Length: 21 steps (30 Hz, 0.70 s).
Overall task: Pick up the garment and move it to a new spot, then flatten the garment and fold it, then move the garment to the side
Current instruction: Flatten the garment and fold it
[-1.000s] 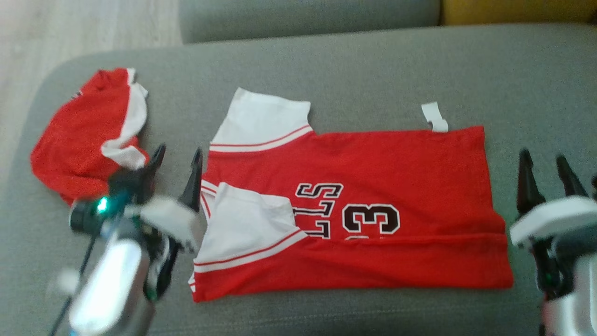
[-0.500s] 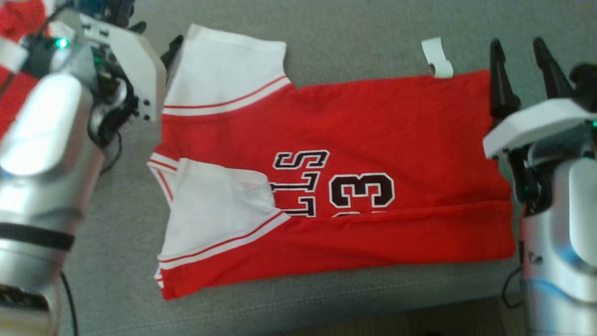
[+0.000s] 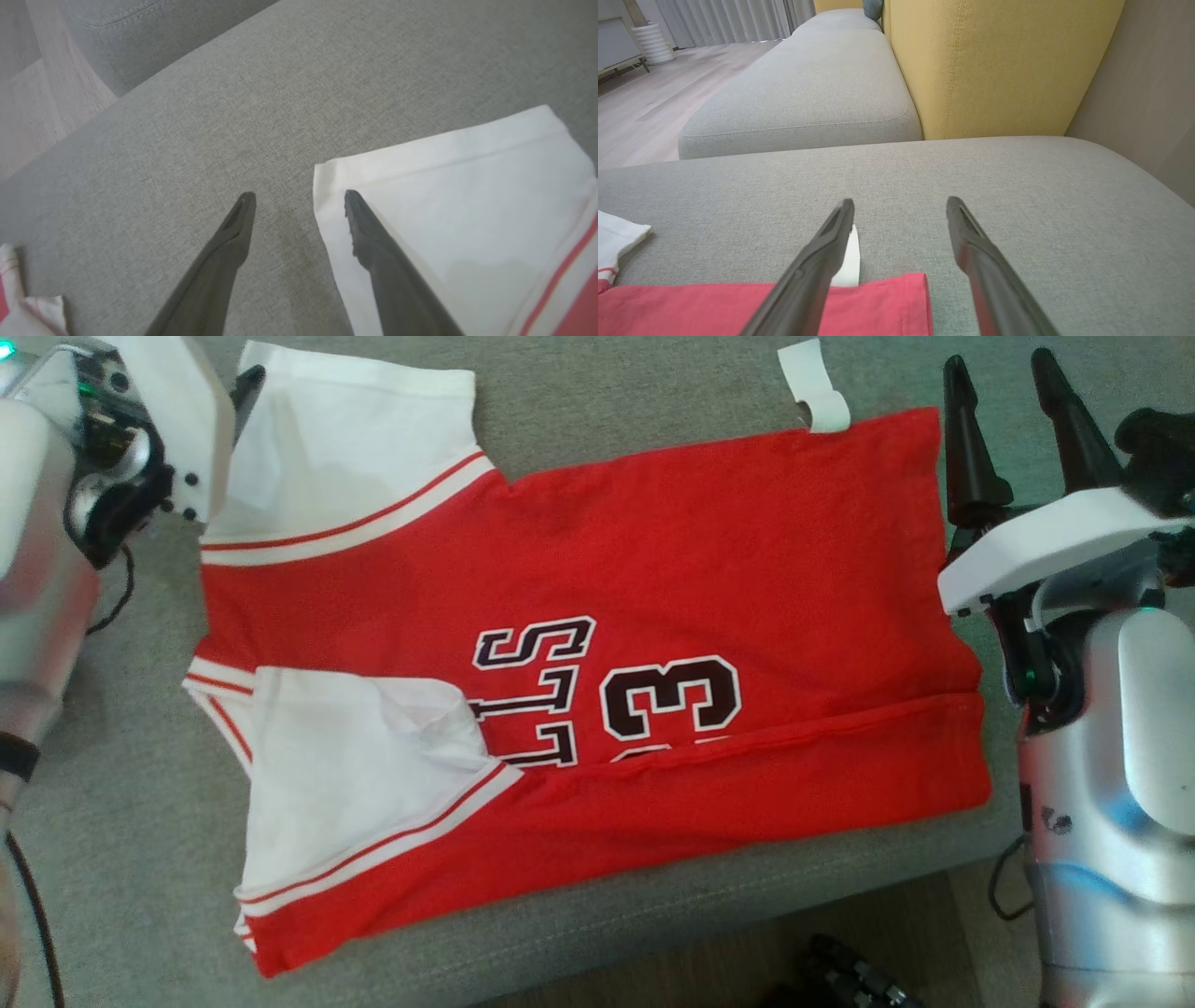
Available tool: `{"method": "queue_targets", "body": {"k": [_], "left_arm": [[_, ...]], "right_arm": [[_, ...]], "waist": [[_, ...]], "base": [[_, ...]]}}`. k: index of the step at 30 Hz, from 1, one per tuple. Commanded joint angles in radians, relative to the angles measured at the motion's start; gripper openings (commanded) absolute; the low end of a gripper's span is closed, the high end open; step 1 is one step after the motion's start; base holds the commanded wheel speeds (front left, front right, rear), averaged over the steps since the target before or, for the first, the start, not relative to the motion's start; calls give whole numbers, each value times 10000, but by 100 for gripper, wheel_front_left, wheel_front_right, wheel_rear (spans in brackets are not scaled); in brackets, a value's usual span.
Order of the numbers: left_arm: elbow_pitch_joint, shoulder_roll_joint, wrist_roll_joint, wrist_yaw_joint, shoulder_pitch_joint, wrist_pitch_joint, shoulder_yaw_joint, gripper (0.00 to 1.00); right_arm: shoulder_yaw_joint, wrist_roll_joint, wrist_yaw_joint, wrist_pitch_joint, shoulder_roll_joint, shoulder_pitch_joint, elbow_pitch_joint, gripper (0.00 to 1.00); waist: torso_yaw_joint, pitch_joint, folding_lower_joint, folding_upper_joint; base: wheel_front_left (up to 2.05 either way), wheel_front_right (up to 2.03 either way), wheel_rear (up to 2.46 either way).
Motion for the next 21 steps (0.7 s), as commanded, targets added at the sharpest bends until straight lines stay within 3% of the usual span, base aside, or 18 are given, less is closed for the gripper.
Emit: {"method": "queue_targets", "body": {"k": [1,16,17,18,19,21], "left_arm": [[-136,479,-89,15,-614,-57,234,100],[592,435,-1160,14,-1139,-145,-875,100],[570,416,-1322,14,-1131,-69,-945,75],[516,418,-1452,14,-1135,-23,-1038,20],[460,430,-1598,14,-1137,8,-1116,0],[373,447,-1888,14,-1141,-5,-1215,0]], "right_arm": [[191,70,65,-64,-39,-263,-340,100],[105,198,65,-92,-39,-294,-373,100],[81,196,65,-96,-39,-301,-351,100],[48,187,65,-102,-39,-308,-326,100],[16,178,65,-111,-39,-316,-298,100],[-60,143,65,-130,-39,-327,-224,100]], "waist": [[-80,55,-1,0],[-338,341,-1,0],[-340,346,-1,0],[-338,350,-1,0],[-330,349,-1,0],[-286,315,-1,0]], "base": [[0,0,0],[0,0,0],[0,0,0],[0,0,0],[0,0,0],[0,0,0]]}}
